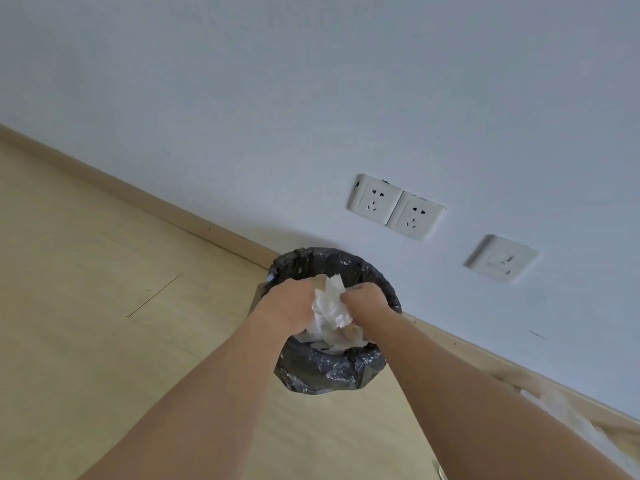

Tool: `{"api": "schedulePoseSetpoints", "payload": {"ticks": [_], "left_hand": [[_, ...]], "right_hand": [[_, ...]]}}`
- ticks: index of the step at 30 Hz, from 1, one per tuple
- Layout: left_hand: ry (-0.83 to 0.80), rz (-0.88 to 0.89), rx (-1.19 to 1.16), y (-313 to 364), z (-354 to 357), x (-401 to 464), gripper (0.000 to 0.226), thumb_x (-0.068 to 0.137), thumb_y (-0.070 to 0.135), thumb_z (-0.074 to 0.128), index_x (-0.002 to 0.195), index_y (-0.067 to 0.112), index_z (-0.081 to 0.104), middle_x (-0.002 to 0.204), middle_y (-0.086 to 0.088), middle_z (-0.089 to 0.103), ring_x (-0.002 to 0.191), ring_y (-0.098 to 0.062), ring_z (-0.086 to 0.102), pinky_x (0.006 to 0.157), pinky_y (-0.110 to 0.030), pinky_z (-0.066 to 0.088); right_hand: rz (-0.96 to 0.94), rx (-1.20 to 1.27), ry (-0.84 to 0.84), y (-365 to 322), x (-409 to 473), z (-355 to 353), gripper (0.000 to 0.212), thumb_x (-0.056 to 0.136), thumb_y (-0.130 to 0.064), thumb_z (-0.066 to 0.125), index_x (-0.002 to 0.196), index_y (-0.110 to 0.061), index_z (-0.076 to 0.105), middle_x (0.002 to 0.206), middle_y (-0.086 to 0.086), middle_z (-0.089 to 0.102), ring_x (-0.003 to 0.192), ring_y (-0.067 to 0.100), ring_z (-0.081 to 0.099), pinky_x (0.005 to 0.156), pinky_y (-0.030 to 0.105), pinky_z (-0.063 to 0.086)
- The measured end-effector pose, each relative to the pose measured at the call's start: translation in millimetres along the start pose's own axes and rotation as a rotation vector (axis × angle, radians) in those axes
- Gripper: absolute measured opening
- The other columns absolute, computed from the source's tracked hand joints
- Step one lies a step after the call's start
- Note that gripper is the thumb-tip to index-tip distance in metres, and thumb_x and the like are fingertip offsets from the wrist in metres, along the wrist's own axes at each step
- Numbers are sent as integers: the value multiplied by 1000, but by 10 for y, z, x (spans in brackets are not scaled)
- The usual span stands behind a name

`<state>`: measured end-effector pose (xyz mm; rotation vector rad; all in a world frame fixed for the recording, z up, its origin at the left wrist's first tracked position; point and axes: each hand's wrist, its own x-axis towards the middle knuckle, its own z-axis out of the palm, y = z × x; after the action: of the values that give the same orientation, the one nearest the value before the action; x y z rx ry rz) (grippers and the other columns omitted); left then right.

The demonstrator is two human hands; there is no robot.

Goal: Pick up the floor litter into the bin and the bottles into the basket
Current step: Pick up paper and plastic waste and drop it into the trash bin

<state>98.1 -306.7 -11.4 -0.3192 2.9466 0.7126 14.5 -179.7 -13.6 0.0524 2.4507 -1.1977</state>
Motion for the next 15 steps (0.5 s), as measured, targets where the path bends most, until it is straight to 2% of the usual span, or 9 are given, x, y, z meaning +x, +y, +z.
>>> {"api": "schedulePoseSetpoints", "payload": {"ticks": [1, 2, 4, 5, 7, 9, 11, 13, 15], "left_hand": [[40, -22, 0, -36, 14, 14, 31, 90, 1, 41, 110, 14, 60, 98, -7, 64, 77, -18, 57, 64, -25, 44], [94, -41, -1, -58, 20, 26, 26, 91, 3, 42, 105, 13, 61, 93, -5, 62, 77, -17, 56, 64, -24, 44], [196, -34, 10, -72, 32, 58, 22, 91, 5, 43, 101, 13, 62, 90, -2, 58, 79, -17, 55, 69, -27, 47], [240, -9, 33, -32, 37, 72, 21, 90, 5, 44, 99, 13, 61, 90, -3, 57, 81, -18, 54, 71, -29, 48], [313, 46, 78, 41, 42, 109, 18, 88, 5, 45, 96, 12, 59, 92, -4, 57, 83, -20, 52, 72, -32, 47], [351, 131, 113, 272, 94, 144, 19, 87, 4, 45, 99, 9, 58, 97, -6, 58, 87, -24, 50, 77, -37, 47], [373, 222, 139, 601, 192, 131, 22, 87, 5, 45, 105, 9, 57, 103, -5, 57, 93, -26, 49, 81, -40, 45], [401, 300, 152, 951, 334, 100, 21, 89, 8, 46, 106, 10, 57, 104, -5, 56, 93, -26, 49, 79, -39, 44], [381, 356, 136, 1372, 566, 29, 18, 89, 11, 45, 103, 10, 56, 103, -4, 55, 91, -25, 50, 78, -39, 44]], "right_hand": [[34, -21, -19, 60, 8, 60, 10, 87, -9, 52, 80, -11, 58, 72, 2, 48, 59, 15, 45, 62, 32, 45], [43, -33, -23, 109, 22, 85, 15, 89, -11, 53, 98, -6, 63, 79, 4, 53, 66, 17, 50, 68, 33, 47], [18, -62, -2, 143, 16, 8, 41, 92, -14, 52, 132, -5, 50, 108, 10, 59, 93, 23, 57, 81, 33, 48], [-16, -63, 27, 159, -18, -103, 49, 94, -17, 51, 141, -9, 42, 124, 10, 56, 106, 25, 56, 87, 34, 48], [-107, -38, 92, 169, -84, -344, 51, 94, -20, 51, 144, -13, 39, 133, 7, 52, 112, 25, 54, 88, 35, 47], [-140, 21, 142, 295, -180, -676, 48, 95, -20, 50, 142, -14, 42, 134, 4, 51, 105, 20, 53, 82, 34, 46], [-143, 34, 189, 552, -276, -1016, 45, 95, -20, 48, 140, -16, 43, 137, 0, 49, 97, 13, 53, 75, 27, 46], [-128, 5, 235, 887, -375, -1327, 42, 95, -18, 47, 138, -16, 46, 130, -2, 51, 82, 5, 51, 61, 22, 43], [-90, -21, 259, 1340, -496, -1656, 41, 94, -16, 47, 135, -14, 49, 121, -2, 55, 80, 6, 52, 62, 22, 45]]}}
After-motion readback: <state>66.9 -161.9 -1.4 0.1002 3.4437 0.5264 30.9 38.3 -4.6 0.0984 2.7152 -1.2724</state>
